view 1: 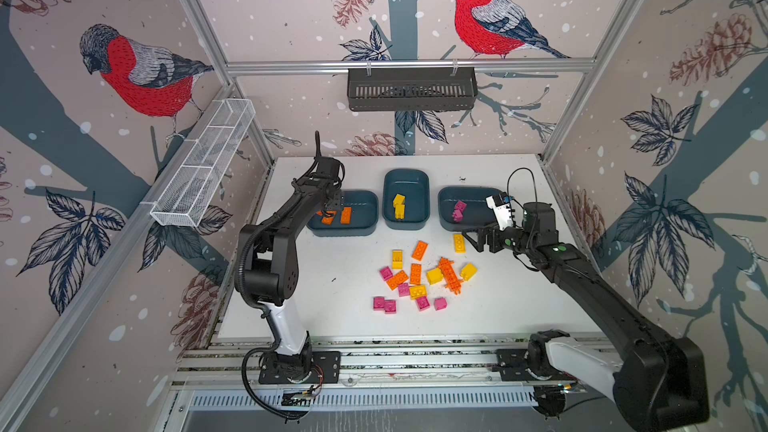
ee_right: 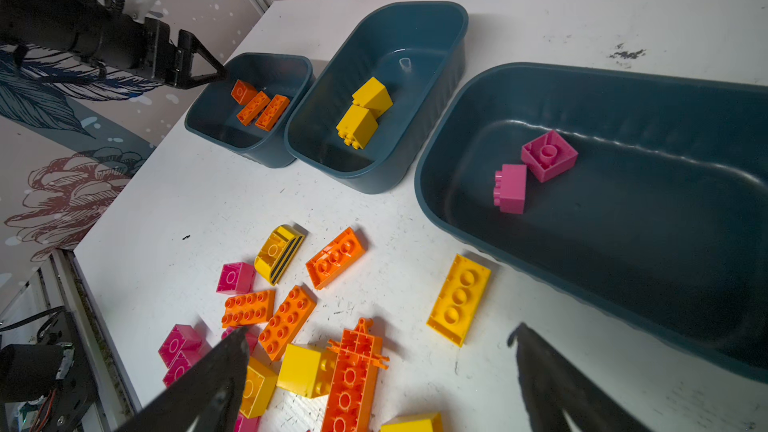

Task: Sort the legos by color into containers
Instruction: 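Grasp a magenta brick from the pile with the left gripper and lift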

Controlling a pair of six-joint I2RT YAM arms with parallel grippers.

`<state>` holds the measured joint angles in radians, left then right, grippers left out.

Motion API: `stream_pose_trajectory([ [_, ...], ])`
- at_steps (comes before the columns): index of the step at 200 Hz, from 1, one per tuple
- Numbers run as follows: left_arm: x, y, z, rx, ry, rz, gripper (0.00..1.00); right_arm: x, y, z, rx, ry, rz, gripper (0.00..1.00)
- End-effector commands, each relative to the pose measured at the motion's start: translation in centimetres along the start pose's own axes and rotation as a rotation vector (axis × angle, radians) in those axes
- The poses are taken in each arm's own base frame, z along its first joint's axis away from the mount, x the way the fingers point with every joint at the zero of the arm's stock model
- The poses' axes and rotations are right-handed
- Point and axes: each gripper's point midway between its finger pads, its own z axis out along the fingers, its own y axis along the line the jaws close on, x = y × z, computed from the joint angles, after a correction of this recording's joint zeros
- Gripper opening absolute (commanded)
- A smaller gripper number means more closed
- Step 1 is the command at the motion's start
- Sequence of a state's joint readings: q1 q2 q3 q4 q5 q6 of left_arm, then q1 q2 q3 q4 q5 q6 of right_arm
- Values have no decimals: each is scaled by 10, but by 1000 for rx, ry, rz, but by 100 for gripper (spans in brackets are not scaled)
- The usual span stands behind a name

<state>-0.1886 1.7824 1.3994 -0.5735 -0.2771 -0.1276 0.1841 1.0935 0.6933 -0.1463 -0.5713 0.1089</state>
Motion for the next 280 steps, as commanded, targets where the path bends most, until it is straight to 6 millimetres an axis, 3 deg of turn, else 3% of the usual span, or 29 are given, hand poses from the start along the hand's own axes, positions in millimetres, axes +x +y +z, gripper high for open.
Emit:
stream_pose_trajectory([
  [1,30,-27,-24,92,78,24,85,-7,1,0,2,-21,-6,99],
  [60,93,-100,-83,358,151,-45,85,-4,1,0,-1,-11,-8,99],
  [97,137,-135,-98,398,227,-112,83,0,1,-1,-1,-6,-1,99],
  [132,167,-171,-96,451,293,-211,77,4,1,-1,-1,-3,5,99],
  [137,178,-173,-91,440,314,-217,77,5,1,-1,0,-1,6,99],
  [159,189,-177,-81,381,341,-269,74,7,1,-2,1,1,7,100],
  [222,203,-179,-57,287,368,-318,62,10,0,-3,8,4,7,100],
  [280,216,-181,-47,234,399,-282,60,10,-3,-4,10,2,7,100],
])
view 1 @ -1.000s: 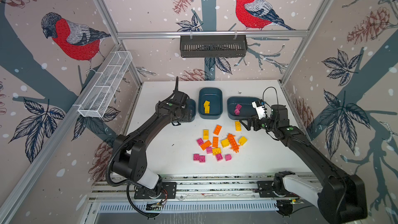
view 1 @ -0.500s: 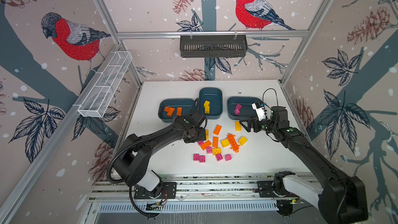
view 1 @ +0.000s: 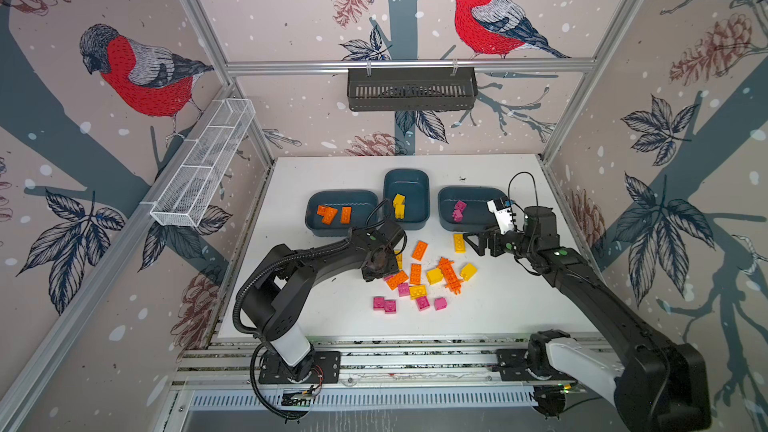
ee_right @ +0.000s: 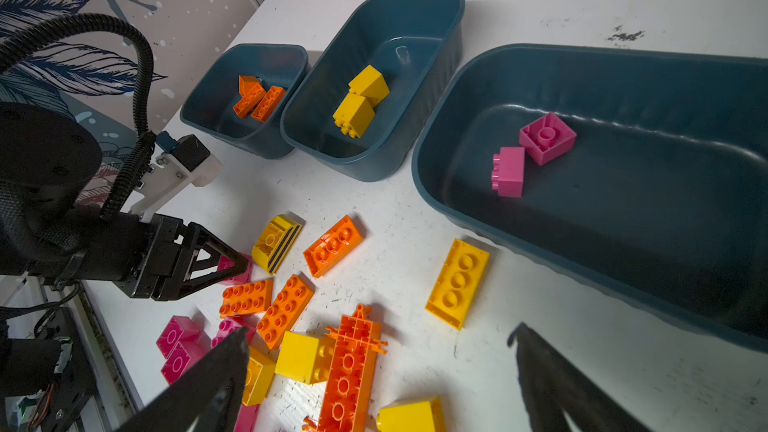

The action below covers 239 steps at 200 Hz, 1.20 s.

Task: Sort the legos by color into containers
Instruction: 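Grasp a magenta brick from the pile with the left gripper and lift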

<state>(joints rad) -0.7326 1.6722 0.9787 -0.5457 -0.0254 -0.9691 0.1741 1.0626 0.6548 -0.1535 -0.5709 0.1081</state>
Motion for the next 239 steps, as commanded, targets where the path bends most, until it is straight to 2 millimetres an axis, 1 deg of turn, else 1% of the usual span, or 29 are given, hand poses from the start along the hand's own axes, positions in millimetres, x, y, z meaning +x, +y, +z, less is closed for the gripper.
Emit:
stream_pose_trajectory([
  [1,1,5,3,-44,-6,-9,60,-2,-1,0,2,-7,-5,100],
  [12,5,8,6,-70,3,6,59,-2,-2,-1,4,-7,-4,99],
  [29,9,15,7,-108,7,22,54,-2,-2,-1,5,-8,-4,100],
  [55,9,22,6,-142,1,36,46,-2,-3,0,4,-8,-3,100],
  [56,6,18,4,-132,-6,36,46,-2,-3,0,4,-7,-2,99],
  [59,2,15,2,-127,-15,38,45,-1,-3,0,4,-5,-2,99],
  [82,-3,17,-4,-154,-32,63,34,0,-2,0,-1,-6,1,99],
  [92,-5,18,-9,-164,-42,76,29,0,-1,0,-5,-7,2,99],
  [98,-6,18,-12,-165,-45,89,28,0,0,-1,-9,-8,3,99],
  [135,-20,17,-35,-184,-74,156,27,-1,1,-1,-12,-12,5,99],
  [150,-32,13,-50,-197,-101,192,28,-2,1,-1,-12,-14,3,99],
  [164,-49,8,-66,-193,-134,220,28,-3,2,-2,-15,-15,3,99],
  [189,-86,-6,-96,-157,-199,274,28,-3,2,-2,-15,-18,2,100],
  [198,-98,-18,-105,-127,-223,306,28,-5,2,-2,-15,-22,1,99],
  [205,-106,-27,-107,-112,-230,335,28,-5,2,-2,-12,-24,2,99],
  [220,-118,-54,-109,-56,-232,411,28,-7,0,-3,0,-31,0,99],
  [239,-130,-100,-113,76,-230,468,28,-9,-3,-5,23,-42,-3,99],
])
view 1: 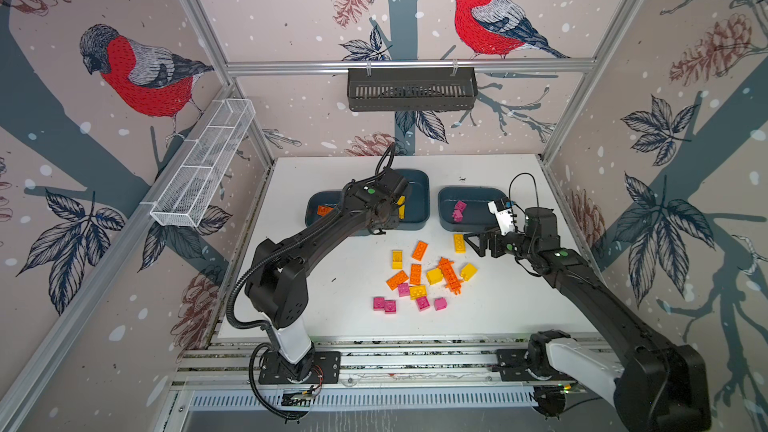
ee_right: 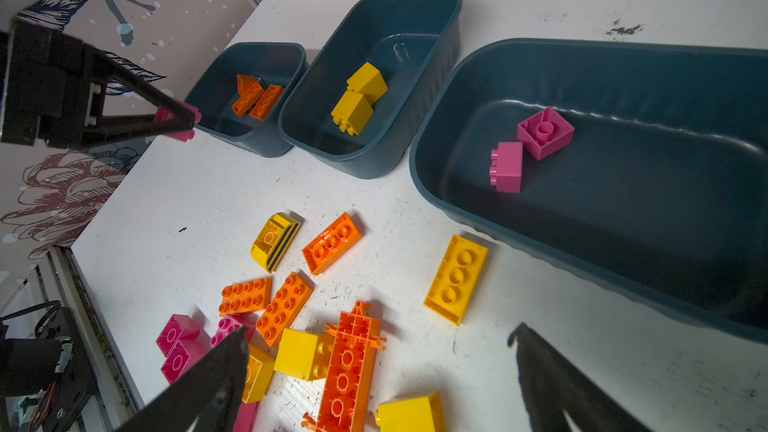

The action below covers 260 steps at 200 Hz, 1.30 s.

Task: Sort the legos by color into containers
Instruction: 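Carry the magenta brick to the largest bin and release it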

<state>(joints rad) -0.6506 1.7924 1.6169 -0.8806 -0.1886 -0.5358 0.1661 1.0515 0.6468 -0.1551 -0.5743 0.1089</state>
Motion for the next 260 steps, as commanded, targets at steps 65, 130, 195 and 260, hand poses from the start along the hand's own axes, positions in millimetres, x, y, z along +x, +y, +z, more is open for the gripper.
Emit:
stream_pose_trajectory([
  [65,-67,-134,33,431,-96,202,28,-19,-9,-8,53,-61,-9,99],
  [130,-84,-194,86,516,-150,226,29,-22,-14,-11,74,-62,-11,100],
  [195,-98,-200,88,483,-238,266,83,-22,-16,-14,82,-60,-15,99],
  [260,-35,-124,40,270,-43,265,89,-20,-14,-11,61,-54,-16,99],
])
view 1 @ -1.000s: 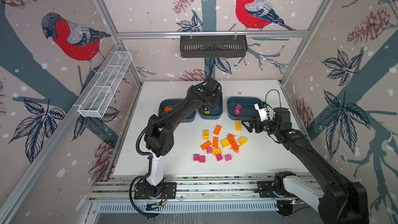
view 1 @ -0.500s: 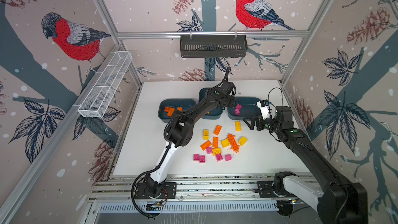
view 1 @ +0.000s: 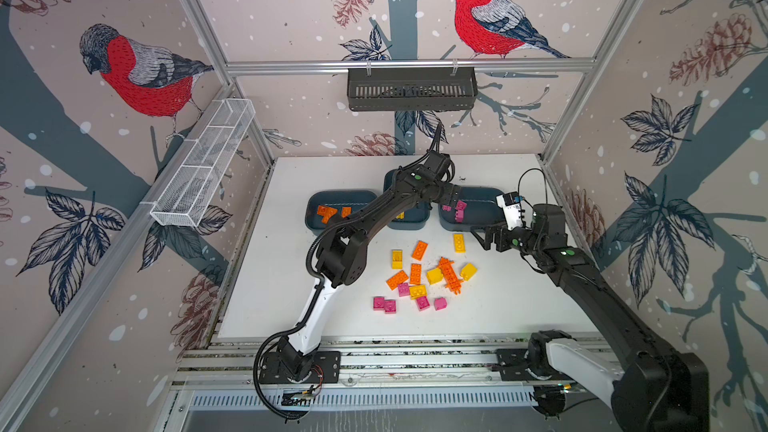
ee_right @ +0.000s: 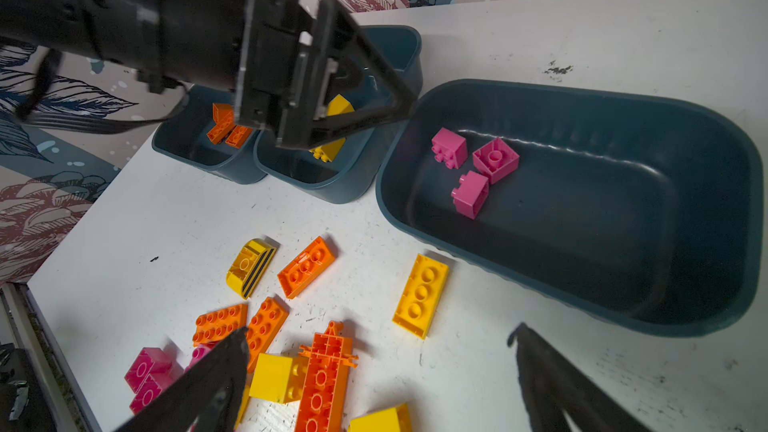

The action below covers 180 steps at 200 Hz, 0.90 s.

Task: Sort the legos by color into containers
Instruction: 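Carry the magenta brick to the largest bin and release it, then grasp a yellow curved brick from the pile with the left gripper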

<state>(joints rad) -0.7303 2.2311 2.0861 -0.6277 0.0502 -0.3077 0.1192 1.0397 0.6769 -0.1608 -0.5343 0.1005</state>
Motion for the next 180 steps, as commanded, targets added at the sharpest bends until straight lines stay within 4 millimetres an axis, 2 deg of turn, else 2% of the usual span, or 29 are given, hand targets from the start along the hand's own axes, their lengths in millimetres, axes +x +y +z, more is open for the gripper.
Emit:
stream_pose_trajectory([
  [1,46,18,-29,-96,126,-25,89,-3,2,0,-15,-6,-11,100],
  [35,96,36,-73,-159,162,-134,89,1,5,4,-36,9,-3,99],
  [71,145,55,-91,-251,207,-240,88,5,9,6,-53,24,-4,99],
  [94,173,66,-86,-280,232,-278,85,8,10,6,-56,30,-3,99],
  [123,196,79,-72,-329,267,-286,80,12,11,7,-59,36,2,99],
  [151,201,78,-57,-317,283,-287,72,14,13,7,-61,40,4,99],
  [180,207,76,-44,-316,304,-278,68,15,12,8,-59,42,5,99],
])
